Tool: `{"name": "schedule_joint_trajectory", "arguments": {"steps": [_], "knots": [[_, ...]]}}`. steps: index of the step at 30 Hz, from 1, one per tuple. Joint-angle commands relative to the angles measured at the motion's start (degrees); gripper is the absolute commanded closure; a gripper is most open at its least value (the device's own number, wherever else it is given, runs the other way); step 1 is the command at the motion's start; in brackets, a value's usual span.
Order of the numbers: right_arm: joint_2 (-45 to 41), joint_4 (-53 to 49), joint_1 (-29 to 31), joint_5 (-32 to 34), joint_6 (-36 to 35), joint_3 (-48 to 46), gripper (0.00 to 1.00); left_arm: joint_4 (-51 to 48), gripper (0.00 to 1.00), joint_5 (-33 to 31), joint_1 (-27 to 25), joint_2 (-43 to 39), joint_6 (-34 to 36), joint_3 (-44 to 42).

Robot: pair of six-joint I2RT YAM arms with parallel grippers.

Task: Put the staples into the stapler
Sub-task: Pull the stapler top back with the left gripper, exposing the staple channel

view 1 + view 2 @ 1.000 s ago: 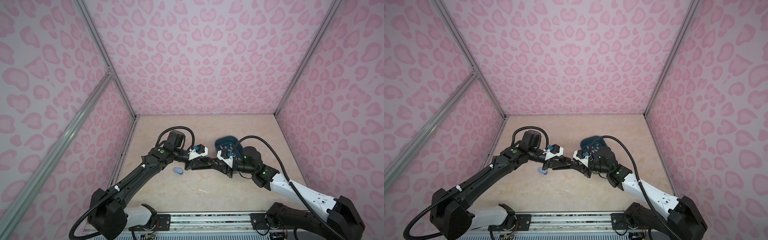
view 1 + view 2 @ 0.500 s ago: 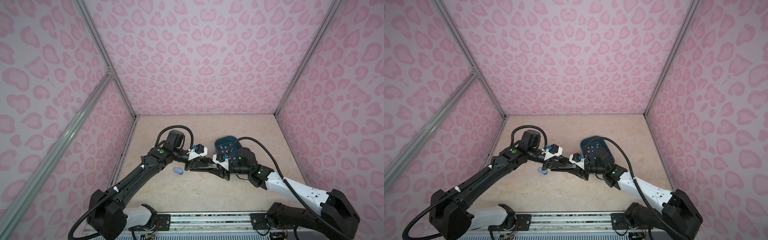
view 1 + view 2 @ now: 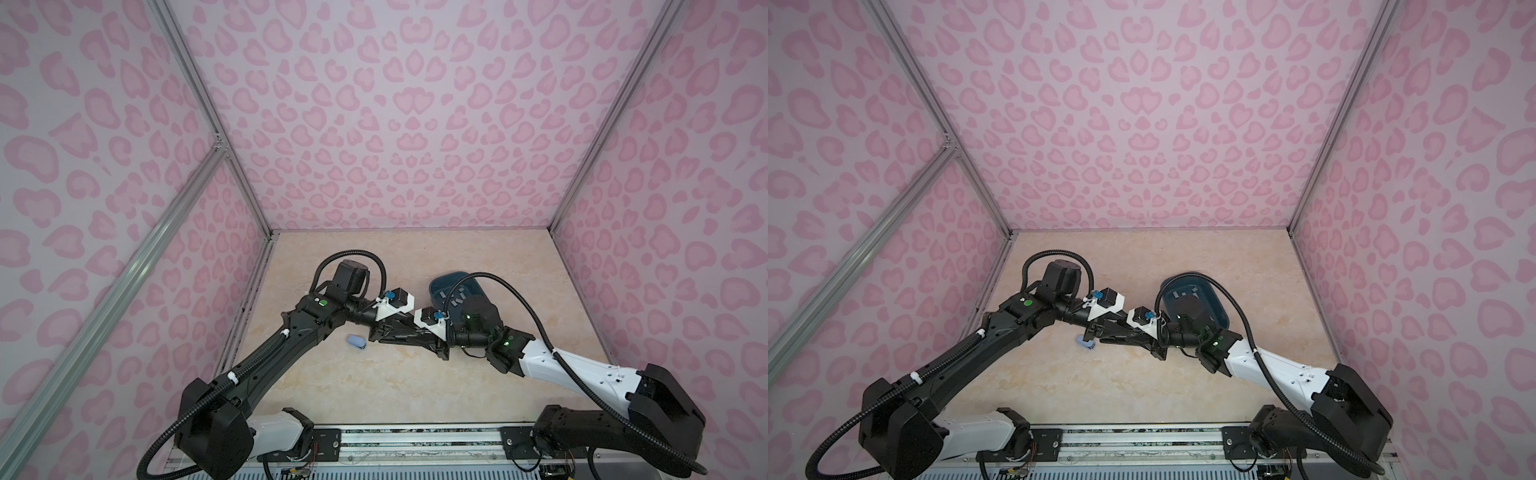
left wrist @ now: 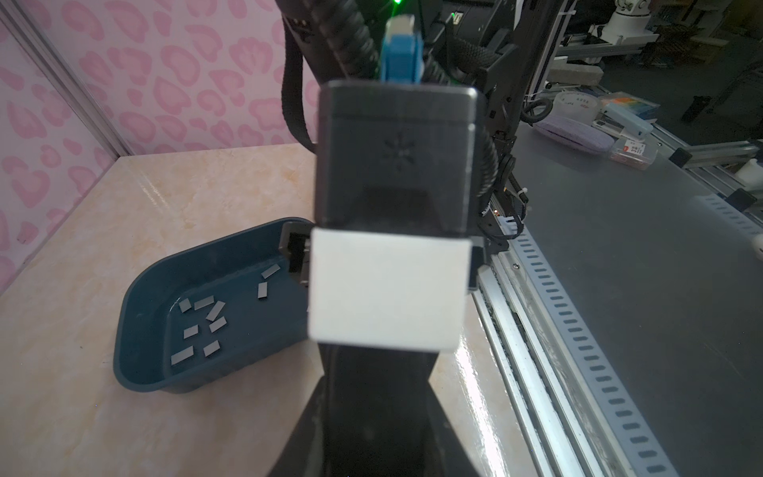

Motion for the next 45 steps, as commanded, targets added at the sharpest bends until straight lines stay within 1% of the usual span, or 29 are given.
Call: {"name": "schedule_joint_trajectory", "arguments": {"steps": [1, 10, 12, 14, 16, 18, 23, 29, 34, 37, 40, 43, 45], "knots": [[-0.61, 0.17, 0.14, 0.38, 0.26, -1.34, 0.7, 3.15, 0.96, 2.36, 0.63, -0.59, 0.93, -0.16], [-1.16, 0.92, -0.01, 1.02, 0.14, -2.98, 0.71, 3.42, 0.96, 2.79, 1.33, -1.11, 1.16, -0.71], [-1.11, 1.15, -0.12, 0.77, 0.17, -3.06, 0.77, 3.41, 0.96, 3.04, 1.34, -1.28, 1.21, -0.71], [-1.04, 1.22, -0.12, 0.58, 0.23, -2.9, 0.85, 3.46, 0.96, 3.01, 1.43, -1.46, 1.44, -0.86], [-1.08, 1.13, -0.12, 0.41, 0.22, -2.9, 0.89, 3.5, 0.96, 2.84, 1.68, -1.6, 1.76, -1.1], [-1.3, 1.37, -0.44, 0.41, 0.34, -3.39, 0.9, 3.5, 0.96, 3.21, 2.44, -1.86, 2.99, -1.59], [-2.63, 3.53, -1.79, -0.28, 1.43, -5.49, 0.98, 4.93, 0.96, 7.26, 7.17, -4.04, 7.29, -5.3], [-5.59, 5.44, -2.23, 0.46, 1.83, -8.47, 1.0, 5.09, 0.96, 8.38, 11.3, -4.78, 9.92, -7.21], [-8.46, 6.91, -2.61, 1.93, 2.23, -10.8, 1.0, 6.21, 0.96, 8.2, 13.92, -5.86, 14.73, -10.19], [-9.7, 7.73, -2.76, 3.22, 2.81, -11.77, 1.0, 4.44, 0.96, 7.71, 15.27, -5.84, 15.38, -9.34], [-11.16, 8.69, -3.0, 4.3, 3.58, -12.79, 1.0, 4.55, 0.96, 9.11, 17.77, -7.1, 15.9, -10.12], [-13.18, 10.87, -3.31, 4.7, 4.93, -14.67, 1.0, 4.63, 0.96, 12.4, 21.13, -8.36, 16.07, -11.37], [-14.44, 11.88, -3.37, 5.31, 5.95, -15.58, 1.0, 5.32, 0.96, 13.35, 22.33, -8.27, 16.05, -12.25]]}}
